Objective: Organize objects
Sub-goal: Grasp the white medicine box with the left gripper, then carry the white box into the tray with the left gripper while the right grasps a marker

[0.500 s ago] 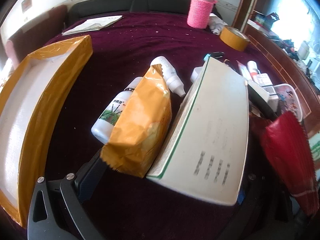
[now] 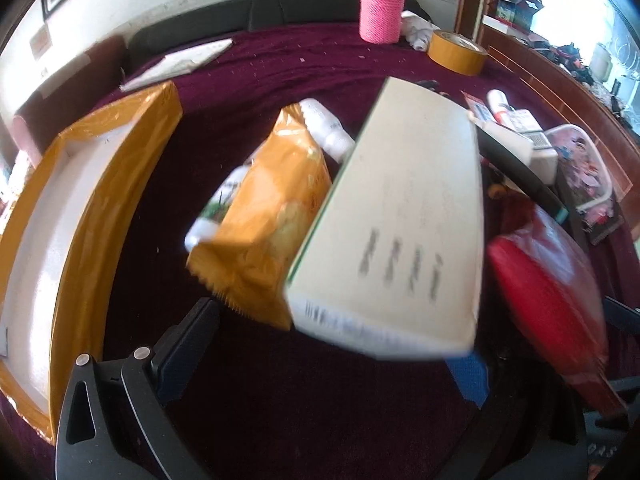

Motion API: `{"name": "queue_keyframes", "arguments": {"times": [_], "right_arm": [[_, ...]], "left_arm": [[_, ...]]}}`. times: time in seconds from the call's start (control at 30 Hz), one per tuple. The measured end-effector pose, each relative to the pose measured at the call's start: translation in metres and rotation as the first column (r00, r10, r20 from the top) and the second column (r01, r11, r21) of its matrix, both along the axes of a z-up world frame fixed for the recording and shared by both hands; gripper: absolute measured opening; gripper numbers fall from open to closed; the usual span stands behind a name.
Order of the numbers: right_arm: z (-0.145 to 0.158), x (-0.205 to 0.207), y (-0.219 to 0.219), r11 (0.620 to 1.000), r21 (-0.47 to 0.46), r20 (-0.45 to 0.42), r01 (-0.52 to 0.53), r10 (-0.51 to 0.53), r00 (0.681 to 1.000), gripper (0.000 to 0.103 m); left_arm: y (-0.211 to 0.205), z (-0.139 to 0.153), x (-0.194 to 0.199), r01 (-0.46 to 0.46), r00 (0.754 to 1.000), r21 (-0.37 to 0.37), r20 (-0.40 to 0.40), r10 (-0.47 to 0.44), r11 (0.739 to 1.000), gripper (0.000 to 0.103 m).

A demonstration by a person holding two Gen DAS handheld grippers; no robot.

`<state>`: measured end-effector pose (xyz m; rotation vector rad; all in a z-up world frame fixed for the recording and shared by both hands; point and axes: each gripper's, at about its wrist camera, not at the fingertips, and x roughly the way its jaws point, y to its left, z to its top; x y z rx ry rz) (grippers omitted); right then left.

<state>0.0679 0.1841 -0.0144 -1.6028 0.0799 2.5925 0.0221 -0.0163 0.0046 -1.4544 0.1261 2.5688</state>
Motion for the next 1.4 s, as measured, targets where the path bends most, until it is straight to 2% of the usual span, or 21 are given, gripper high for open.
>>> {"name": "queue_keyframes", "arguments": {"times": [0.07,0.1,0.27,0.33,0.43,0.53,0.63,0.67,0.73,0.8,0.83,0.9,1.1,1.17,1.23,1.33,1.4], "right_arm": [[0.004,0.009,0.005,1.0,-0.001,0.033,0.004,-0.004,0.999,0.102],[0.009,0.018,0.01,1.0,0.002,0.016,0.011,-0.011,1.0,0.102],[0.042,0.068,0.031,0.993,0.115,-0.152,0.031,-0.013,0.988,0.102],[0.056,0.079,0.038,0.993,0.113,-0.231,0.044,-0.017,0.973,0.102],[0.076,0.086,0.037,0.996,0.071,-0.329,0.045,-0.019,0.944,0.102],[0.081,0.072,0.023,0.994,0.098,-0.354,0.05,-0.013,0.935,0.102],[0.075,0.067,0.014,0.992,0.12,-0.341,0.033,0.01,0.94,0.102],[0.073,0.068,0.013,0.993,0.114,-0.337,0.026,0.014,0.941,0.102],[0.07,0.073,0.014,0.995,0.101,-0.331,0.024,0.011,0.944,0.102],[0.067,0.073,0.017,0.996,0.085,-0.321,0.024,0.004,0.947,0.102],[0.066,0.074,0.018,0.996,0.083,-0.319,0.026,0.002,0.948,0.102],[0.064,0.074,0.022,0.995,0.091,-0.316,0.034,-0.003,0.949,0.102],[0.061,0.07,0.028,0.999,0.038,-0.307,0.022,-0.01,0.952,0.102],[0.061,0.07,0.026,1.0,0.027,-0.3,0.015,-0.007,0.954,0.102],[0.064,0.071,0.025,1.0,0.022,-0.301,0.01,-0.003,0.954,0.102],[0.071,0.069,0.024,1.0,0.011,-0.298,-0.011,0.013,0.954,0.102],[0.077,0.063,0.022,0.999,-0.016,-0.293,-0.042,0.036,0.955,0.102]], "left_arm": [[-0.011,0.011,0.013,0.05,0.999,0.055,0.002,-0.05,0.997,0.1],[-0.018,0.02,0.019,0.063,0.998,0.077,-0.006,-0.062,0.995,0.1],[-0.058,0.065,0.032,0.097,0.993,0.189,-0.085,-0.083,0.977,0.1],[-0.065,0.077,0.03,0.105,0.99,0.206,-0.118,-0.082,0.973,0.101],[-0.059,0.085,0.027,0.116,0.986,0.164,-0.141,-0.093,0.98,0.101],[-0.035,0.084,0.023,0.158,0.981,0.119,-0.136,-0.142,0.98,0.1],[-0.002,0.08,0.015,0.242,0.959,0.006,-0.153,-0.238,0.97,0.1],[0.013,0.076,0.008,0.253,0.955,-0.058,-0.143,-0.259,0.966,0.1],[0.029,0.065,-0.004,0.269,0.955,-0.09,-0.101,-0.278,0.959,0.09],[0.034,0.054,-0.015,0.282,0.958,-0.065,-0.039,-0.285,0.957,0.046],[0.037,0.052,-0.014,0.283,0.957,-0.079,-0.049,-0.287,0.956,0.036],[0.04,0.051,-0.011,0.314,0.947,-0.072,-0.048,-0.317,0.947,0.036],[0.053,0.037,-0.011,0.298,0.952,-0.112,-0.037,-0.304,0.948,0.038],[0.05,0.033,-0.015,0.268,0.962,-0.068,-0.027,-0.271,0.961,0.038],[0.039,0.037,-0.016,0.25,0.968,0.031,-0.027,-0.25,0.968,0.037],[0.008,0.06,-0.002,0.223,0.974,0.155,-0.08,-0.213,0.962,0.036],[-0.019,0.08,0.014,0.217,0.973,0.232,-0.124,-0.193,0.948,0.036]]}}
